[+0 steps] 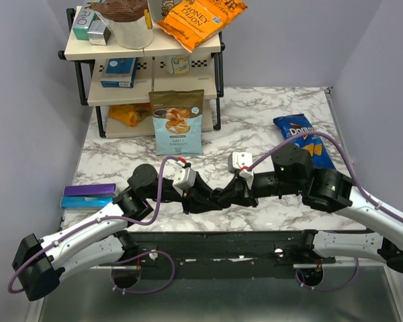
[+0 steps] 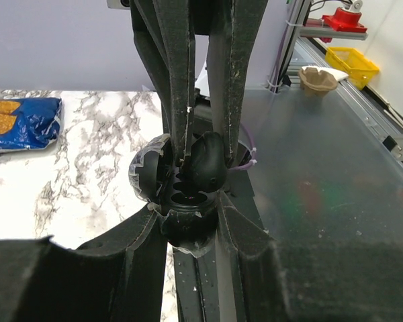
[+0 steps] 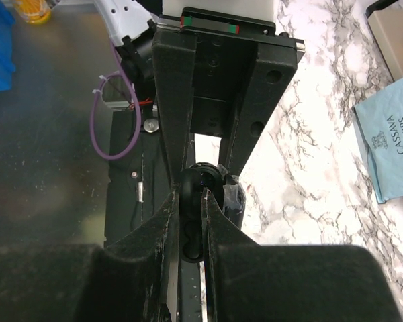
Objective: Insert the wireless bluetooth earbuds into the charging case
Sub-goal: Place the earbud in the charging case, then close the charging case, then place the charging case at the center of the board.
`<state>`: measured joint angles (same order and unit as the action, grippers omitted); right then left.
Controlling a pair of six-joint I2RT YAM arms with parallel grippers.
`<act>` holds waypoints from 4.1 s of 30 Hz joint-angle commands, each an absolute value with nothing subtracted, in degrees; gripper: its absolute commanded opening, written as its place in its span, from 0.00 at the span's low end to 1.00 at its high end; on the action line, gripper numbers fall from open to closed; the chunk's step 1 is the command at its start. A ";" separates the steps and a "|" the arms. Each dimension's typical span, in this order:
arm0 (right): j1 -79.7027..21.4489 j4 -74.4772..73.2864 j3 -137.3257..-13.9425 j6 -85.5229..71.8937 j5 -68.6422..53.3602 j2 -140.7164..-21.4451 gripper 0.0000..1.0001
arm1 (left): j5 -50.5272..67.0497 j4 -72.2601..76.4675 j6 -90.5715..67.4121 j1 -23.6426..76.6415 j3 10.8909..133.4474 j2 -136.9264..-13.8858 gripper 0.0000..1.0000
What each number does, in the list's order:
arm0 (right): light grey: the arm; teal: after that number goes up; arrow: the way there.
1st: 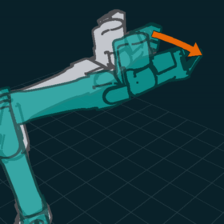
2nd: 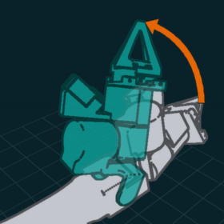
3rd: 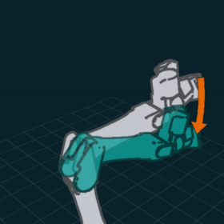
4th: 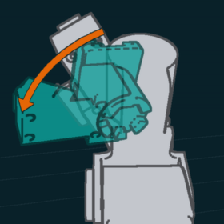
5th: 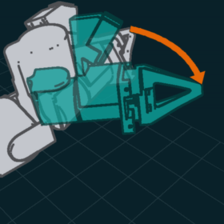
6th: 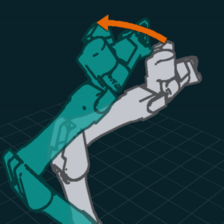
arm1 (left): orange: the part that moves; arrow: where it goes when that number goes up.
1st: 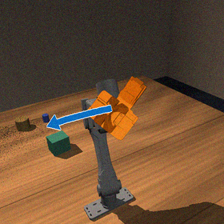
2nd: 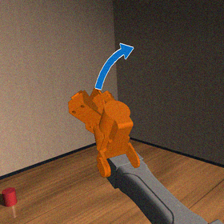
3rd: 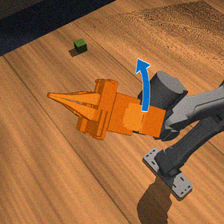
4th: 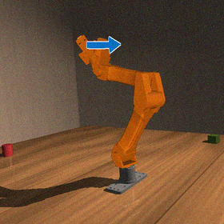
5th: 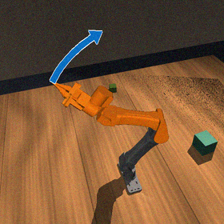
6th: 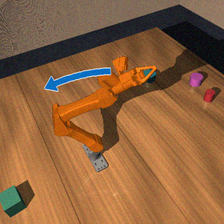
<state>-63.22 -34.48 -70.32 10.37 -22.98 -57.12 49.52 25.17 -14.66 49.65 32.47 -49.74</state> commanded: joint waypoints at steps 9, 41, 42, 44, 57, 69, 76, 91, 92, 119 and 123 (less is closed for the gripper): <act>-64.25 -36.04 -67.94 10.46 -19.78 -56.51 0.01 | 48.08 24.26 -12.57 50.10 34.89 -48.08 0.00; -65.04 -35.07 -69.52 6.50 -12.48 -58.62 0.40 | 44.03 30.67 -16.52 51.59 31.99 -48.34 0.00; -65.04 -34.98 -69.61 6.50 -12.31 -58.54 0.41 | 43.95 30.76 -16.52 51.59 31.99 -48.17 0.00; -65.04 -34.72 -69.78 6.15 -11.08 -58.18 0.44 | 43.68 31.55 -16.79 51.68 31.38 -48.25 0.00; -65.04 -33.32 -76.38 2.03 -2.75 -49.32 0.65 | 36.66 34.62 -17.49 51.77 27.86 -47.46 0.00; -64.86 -30.41 -69.35 -3.78 16.18 -52.64 0.01 | 31.11 36.21 -16.88 51.77 26.54 -44.82 0.00; -64.95 -29.97 -69.52 -2.99 10.37 -55.81 0.01 | 32.17 37.53 -17.23 51.86 26.98 -45.70 0.00; -64.86 -32.43 -69.61 -1.41 -1.31 -58.18 0.01 | 32.08 37.62 -16.52 52.03 27.07 -45.53 0.00; -64.95 -32.34 -69.52 -1.49 -1.41 -58.01 0.01 | 31.82 37.62 -16.44 52.03 27.07 -45.35 0.00; -63.99 -22.94 -44.30 -19.86 31.46 -39.64 0.25 | 4.75 41.30 -48.25 52.03 22.76 -74.87 0.00; -64.07 -22.94 -41.75 -20.92 30.85 -37.53 0.26 | 3.78 43.86 -48.34 52.03 23.81 -81.54 0.00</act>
